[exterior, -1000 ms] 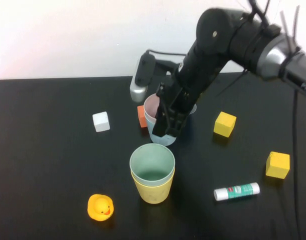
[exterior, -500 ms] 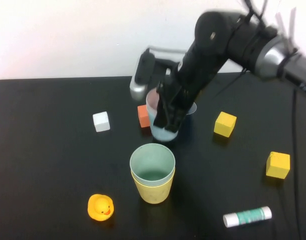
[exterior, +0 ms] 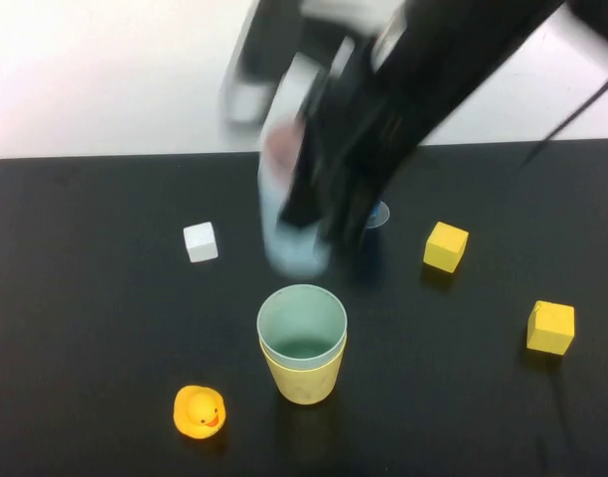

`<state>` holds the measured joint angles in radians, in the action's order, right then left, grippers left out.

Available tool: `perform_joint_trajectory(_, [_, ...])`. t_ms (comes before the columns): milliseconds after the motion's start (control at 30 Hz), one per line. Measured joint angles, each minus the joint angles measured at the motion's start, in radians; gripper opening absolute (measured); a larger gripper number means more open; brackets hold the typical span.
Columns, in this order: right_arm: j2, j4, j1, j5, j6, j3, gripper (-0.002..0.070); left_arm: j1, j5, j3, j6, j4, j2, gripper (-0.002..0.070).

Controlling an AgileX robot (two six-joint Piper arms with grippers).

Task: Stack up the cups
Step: Place the blue cup on the green cup

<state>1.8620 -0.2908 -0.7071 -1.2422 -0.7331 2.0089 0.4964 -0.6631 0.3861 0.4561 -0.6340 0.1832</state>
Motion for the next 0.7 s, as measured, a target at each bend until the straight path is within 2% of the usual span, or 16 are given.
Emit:
perform_joint_trajectory(100, [0.02, 0.036, -0.063, -0.002, 0.003, -0.103, 0.0067, 0.0, 0.0, 0.0, 0.002, 0.0, 0.0, 0.0006])
perform_joint_trajectory(200, [0.037, 0.048, -0.075, -0.001, 0.006, -0.168, 0.0066, 0.0, 0.0, 0.0, 0.013, 0.0, 0.0, 0.0006])
perform_joint_trajectory(500, [0.07, 0.056, -0.074, 0.029, 0.006, -0.187, 0.0076, 0.0, 0.0, 0.0, 0.022, 0.0, 0.0, 0.0006])
perform_joint_trajectory(567, [0.072, 0.056, -0.074, 0.029, 0.006, -0.191, 0.012, 0.0, 0.0, 0.0, 0.022, 0.0, 0.0, 0.0006])
perform_joint_trajectory(700, [0.076, 0.067, -0.074, 0.012, 0.006, -0.153, 0.0301, 0.0, 0.0, -0.007, 0.022, 0.0, 0.0, 0.0006])
